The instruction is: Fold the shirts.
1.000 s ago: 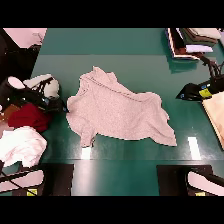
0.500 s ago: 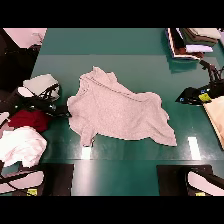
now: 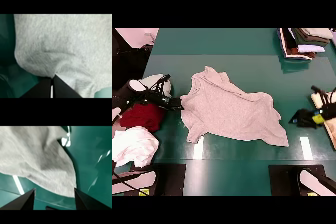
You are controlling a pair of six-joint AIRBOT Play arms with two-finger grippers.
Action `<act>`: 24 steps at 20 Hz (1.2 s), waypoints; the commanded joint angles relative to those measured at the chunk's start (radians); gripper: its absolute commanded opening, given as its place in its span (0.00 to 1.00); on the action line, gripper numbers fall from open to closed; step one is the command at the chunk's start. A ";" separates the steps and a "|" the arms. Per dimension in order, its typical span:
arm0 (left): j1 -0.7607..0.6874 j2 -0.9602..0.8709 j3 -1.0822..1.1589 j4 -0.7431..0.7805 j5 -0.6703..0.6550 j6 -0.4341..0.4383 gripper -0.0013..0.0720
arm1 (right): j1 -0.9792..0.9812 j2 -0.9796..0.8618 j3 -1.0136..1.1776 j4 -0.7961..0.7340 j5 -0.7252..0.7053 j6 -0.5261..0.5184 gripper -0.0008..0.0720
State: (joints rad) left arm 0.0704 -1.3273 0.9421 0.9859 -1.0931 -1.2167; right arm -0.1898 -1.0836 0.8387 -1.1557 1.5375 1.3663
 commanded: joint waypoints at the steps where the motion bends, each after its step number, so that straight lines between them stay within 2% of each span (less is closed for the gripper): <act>1: -0.001 0.001 0.041 0.003 -0.014 -0.002 0.05 | -0.092 0.073 -0.206 0.000 0.014 -0.014 0.78; 7: -0.001 0.001 0.040 0.002 -0.016 -0.002 0.05 | -0.117 0.140 -0.387 0.008 -0.078 -0.026 0.78; 11: -0.001 0.001 0.040 0.001 -0.017 -0.002 0.05 | -0.019 0.072 -0.407 0.012 -0.167 -0.025 0.76; 13: -0.001 0.001 0.040 0.001 -0.018 -0.002 0.05 | 0.039 0.032 -0.407 0.016 -0.225 -0.024 0.59; 15: -0.001 0.001 0.040 0.002 -0.018 -0.002 0.05 | 0.071 0.011 -0.407 0.038 -0.261 -0.021 0.56; 16: -0.001 0.001 0.040 0.002 -0.018 -0.002 0.05 | 0.079 0.008 -0.407 0.046 -0.270 -0.021 0.44; 17: -0.001 0.001 0.040 0.002 -0.018 -0.002 0.05 | 0.080 0.011 -0.407 0.046 -0.281 -0.020 0.40; 24: -0.001 0.001 0.040 0.002 -0.017 -0.002 0.05 | 0.080 0.135 -0.406 0.027 -0.298 0.092 0.40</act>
State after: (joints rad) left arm 0.0692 -1.3273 0.9813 0.9871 -1.1107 -1.2194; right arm -0.1139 -0.9905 0.4305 -1.1236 1.3170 1.4086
